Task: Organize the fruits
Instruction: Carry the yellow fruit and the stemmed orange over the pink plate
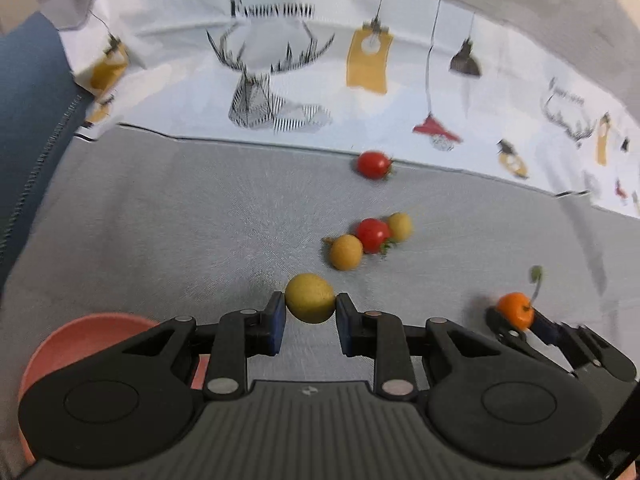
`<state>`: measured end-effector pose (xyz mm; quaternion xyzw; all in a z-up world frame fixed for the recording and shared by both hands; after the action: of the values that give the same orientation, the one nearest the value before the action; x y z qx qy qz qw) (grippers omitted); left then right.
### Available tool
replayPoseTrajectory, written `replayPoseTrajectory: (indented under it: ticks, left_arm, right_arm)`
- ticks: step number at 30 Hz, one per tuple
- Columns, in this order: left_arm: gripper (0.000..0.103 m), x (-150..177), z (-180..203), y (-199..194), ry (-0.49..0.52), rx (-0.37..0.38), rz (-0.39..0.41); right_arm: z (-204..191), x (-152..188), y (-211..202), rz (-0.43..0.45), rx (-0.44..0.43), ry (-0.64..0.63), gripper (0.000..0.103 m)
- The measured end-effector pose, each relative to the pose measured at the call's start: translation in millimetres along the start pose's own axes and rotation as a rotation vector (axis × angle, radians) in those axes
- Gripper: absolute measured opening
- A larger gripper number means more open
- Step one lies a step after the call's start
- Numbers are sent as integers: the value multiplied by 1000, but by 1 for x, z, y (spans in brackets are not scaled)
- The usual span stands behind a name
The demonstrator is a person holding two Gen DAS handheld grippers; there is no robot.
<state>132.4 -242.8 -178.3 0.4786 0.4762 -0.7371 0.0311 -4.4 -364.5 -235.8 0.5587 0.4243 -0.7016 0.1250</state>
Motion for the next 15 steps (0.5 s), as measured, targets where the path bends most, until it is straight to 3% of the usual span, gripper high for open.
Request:
replayPoseTrajectory:
  ticks: [8, 15]
  left_arm:
    - [30, 16, -23, -108, -20, -12, 62]
    - [30, 56, -71, -202, -11, -130, 86]
  right_arm:
    - [-49, -35, -122, 49, -184, -43, 38]
    - [-108, -23, -222, -22, -334, -21, 38]
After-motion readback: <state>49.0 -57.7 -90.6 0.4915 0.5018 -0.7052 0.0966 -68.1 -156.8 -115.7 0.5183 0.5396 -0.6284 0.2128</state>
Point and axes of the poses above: each gripper's, at about its wrist camera, not at the fingertips, and y roughly the way its jaws point, z to its right, x to its underside, the point moved 10 cm from there along y, roughly the way its jaws point, and after that the axes turned 15 degrees about z, right-handed, at the moved point
